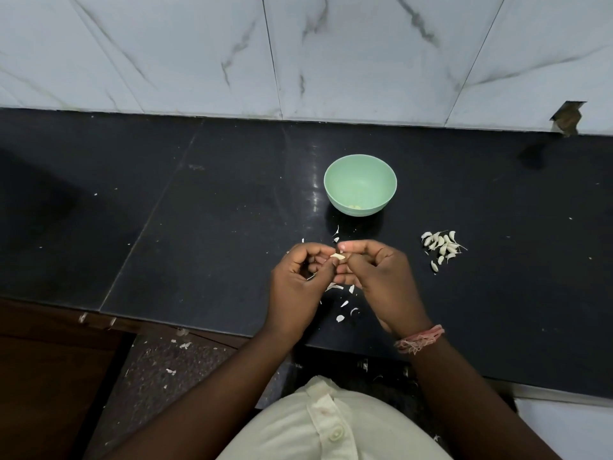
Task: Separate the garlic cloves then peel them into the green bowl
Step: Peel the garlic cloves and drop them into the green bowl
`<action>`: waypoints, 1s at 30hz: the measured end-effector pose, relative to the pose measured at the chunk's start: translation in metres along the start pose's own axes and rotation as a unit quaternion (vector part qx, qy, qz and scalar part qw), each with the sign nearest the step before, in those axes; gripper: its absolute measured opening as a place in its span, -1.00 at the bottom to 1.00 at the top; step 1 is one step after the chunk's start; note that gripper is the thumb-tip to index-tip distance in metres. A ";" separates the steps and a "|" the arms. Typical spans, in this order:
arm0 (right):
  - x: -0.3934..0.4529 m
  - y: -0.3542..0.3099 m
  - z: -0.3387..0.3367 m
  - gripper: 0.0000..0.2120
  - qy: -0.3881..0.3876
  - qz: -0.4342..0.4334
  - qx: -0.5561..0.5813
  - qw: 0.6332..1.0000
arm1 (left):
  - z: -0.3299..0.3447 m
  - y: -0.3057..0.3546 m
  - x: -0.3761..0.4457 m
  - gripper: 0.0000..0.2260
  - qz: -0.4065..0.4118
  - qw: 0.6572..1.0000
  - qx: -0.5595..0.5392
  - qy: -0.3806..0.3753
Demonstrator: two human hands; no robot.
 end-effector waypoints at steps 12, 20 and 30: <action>0.003 -0.005 0.000 -0.68 -0.004 -0.009 0.042 0.999 | 0.002 0.001 0.010 -0.84 0.014 1.000 -0.007 -0.015; 0.012 -0.008 -0.006 -0.71 0.028 -0.043 0.042 0.998 | 0.014 -0.004 0.019 -0.85 -0.067 0.988 -0.136 -0.009; 0.023 0.019 -0.032 -0.84 0.100 -0.003 -0.065 0.993 | 0.031 -0.032 0.040 -0.88 -0.209 0.933 -0.294 -0.004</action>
Point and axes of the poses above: each hand's wrist, its own x-axis towards the middle knuckle, its own z-axis out of the palm, y = z × x, the point moved 8 cm from there along x, towards the middle knuckle, and after that the axes turned 8 degrees about -z, right-handed, at the moved point
